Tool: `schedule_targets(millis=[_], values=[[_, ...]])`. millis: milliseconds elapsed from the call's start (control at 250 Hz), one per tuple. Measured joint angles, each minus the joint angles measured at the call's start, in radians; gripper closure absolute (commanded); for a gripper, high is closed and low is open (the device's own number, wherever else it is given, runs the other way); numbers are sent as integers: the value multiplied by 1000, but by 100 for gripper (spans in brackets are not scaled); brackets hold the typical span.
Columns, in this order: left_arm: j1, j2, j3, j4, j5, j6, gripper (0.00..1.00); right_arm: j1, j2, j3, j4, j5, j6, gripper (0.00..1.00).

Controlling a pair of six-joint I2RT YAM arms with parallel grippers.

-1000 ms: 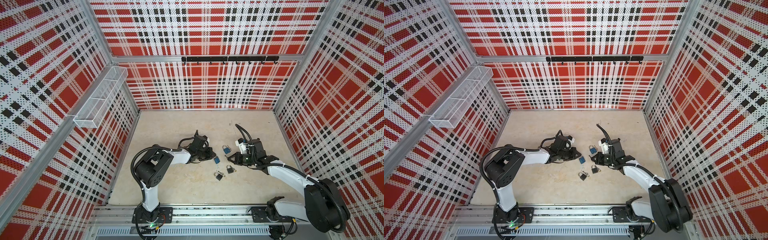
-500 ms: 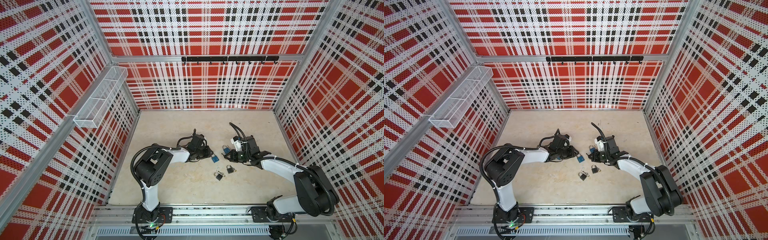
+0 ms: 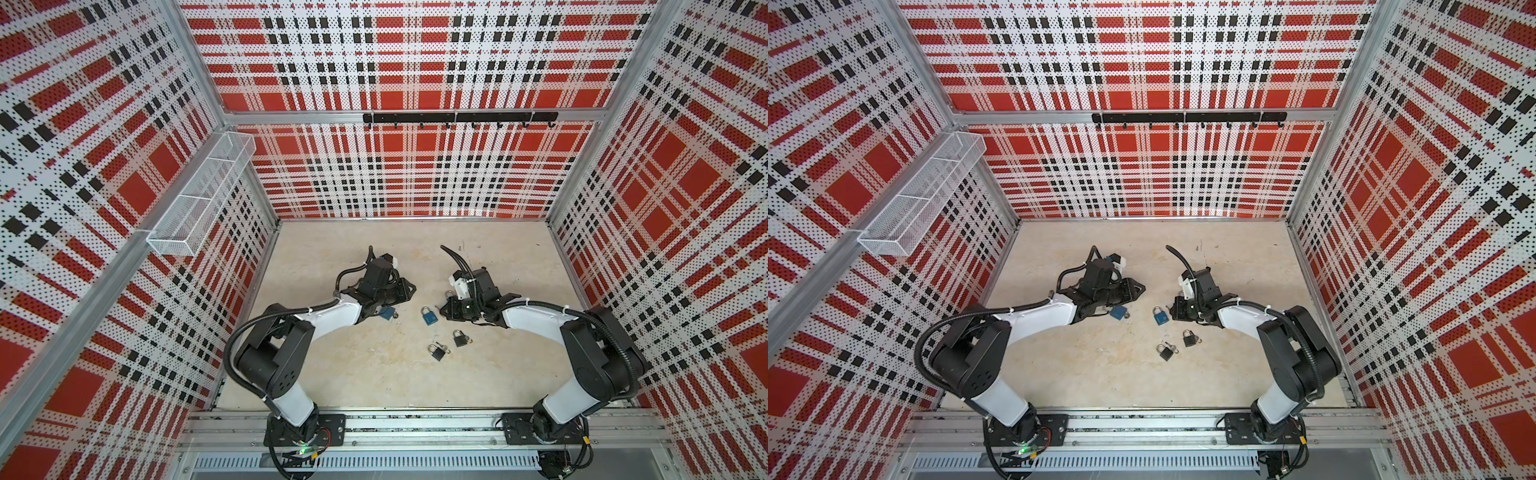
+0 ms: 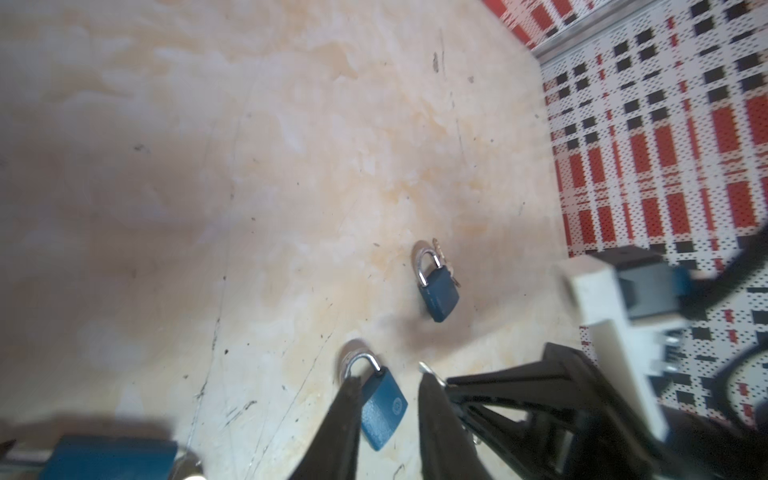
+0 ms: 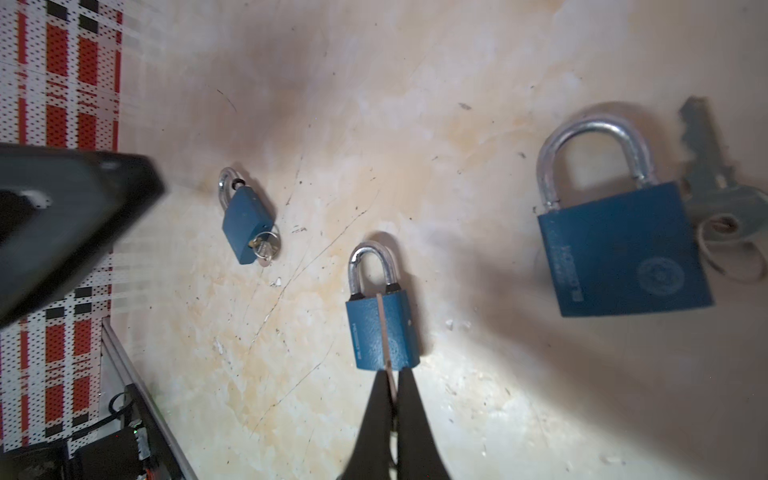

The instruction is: Lock with the key

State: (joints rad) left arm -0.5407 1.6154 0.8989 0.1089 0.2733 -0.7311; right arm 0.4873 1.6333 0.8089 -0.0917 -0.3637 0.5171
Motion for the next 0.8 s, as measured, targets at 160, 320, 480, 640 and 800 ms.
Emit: schedule_targets(millis=[160,320,480,640,800], values=[[39,-116,-40,-10,-1,0,71,3,50,1,3,27,16,100],[69,-186,-86,-26,-1,0,71,7,82,7,10,37,29,96],[87,-226,-132,-36,-1,-1,71,15,93,22,18,44,34,90],[95,-261,-165,-47,-1,-2,71,17,95,32,17,53,32,79],[105,-298,-177,-51,-1,-2,71,17,95,37,9,61,29,78]])
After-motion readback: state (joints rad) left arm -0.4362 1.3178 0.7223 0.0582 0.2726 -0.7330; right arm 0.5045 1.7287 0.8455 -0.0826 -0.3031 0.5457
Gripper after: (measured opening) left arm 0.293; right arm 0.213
